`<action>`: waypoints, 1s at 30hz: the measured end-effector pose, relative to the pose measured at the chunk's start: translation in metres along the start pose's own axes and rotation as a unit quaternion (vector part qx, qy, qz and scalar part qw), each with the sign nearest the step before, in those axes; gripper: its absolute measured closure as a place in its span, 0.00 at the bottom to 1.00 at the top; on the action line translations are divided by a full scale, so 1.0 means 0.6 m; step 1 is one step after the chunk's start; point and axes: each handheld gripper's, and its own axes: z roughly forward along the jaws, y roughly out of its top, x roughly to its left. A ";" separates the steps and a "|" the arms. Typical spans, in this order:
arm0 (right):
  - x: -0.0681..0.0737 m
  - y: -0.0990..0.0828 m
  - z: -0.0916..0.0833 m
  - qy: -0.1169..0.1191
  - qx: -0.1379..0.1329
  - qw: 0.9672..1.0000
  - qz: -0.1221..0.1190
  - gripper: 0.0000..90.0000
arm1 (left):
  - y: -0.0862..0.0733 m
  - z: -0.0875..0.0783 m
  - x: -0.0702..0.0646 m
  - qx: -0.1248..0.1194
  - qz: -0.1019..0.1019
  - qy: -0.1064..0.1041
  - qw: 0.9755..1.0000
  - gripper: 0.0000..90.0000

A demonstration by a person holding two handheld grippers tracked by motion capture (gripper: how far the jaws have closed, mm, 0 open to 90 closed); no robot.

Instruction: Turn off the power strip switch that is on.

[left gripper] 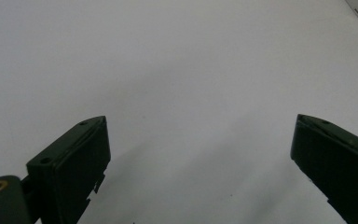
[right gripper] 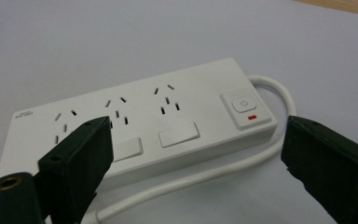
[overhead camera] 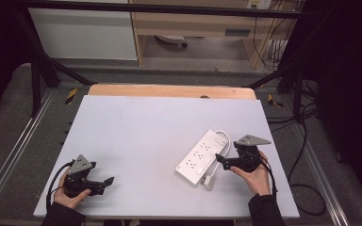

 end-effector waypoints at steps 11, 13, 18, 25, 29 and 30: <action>-0.014 -0.028 -0.015 -0.002 0.022 1.000 0.009 0.01 | 0.000 0.000 0.000 0.000 0.000 0.001 1.000 0.04; -0.016 -0.036 -0.018 0.002 0.028 1.000 0.003 0.01 | 0.000 0.000 0.000 0.000 0.000 0.000 1.000 0.04; -0.025 -0.056 -0.026 0.009 0.036 0.999 0.001 0.01 | 0.000 -0.001 0.000 0.000 0.000 0.000 1.000 0.04; -0.042 -0.083 -0.036 0.011 0.047 0.999 0.001 0.01 | 0.000 0.000 -0.001 0.002 0.001 0.000 1.000 0.04; -0.046 -0.098 -0.040 0.012 0.054 0.998 -0.003 0.01 | 0.000 0.000 -0.001 0.001 0.001 0.000 1.000 0.04; -0.047 -0.101 -0.042 0.012 0.056 0.998 -0.003 0.01 | 0.000 0.000 -0.001 0.001 0.002 -0.001 1.000 0.04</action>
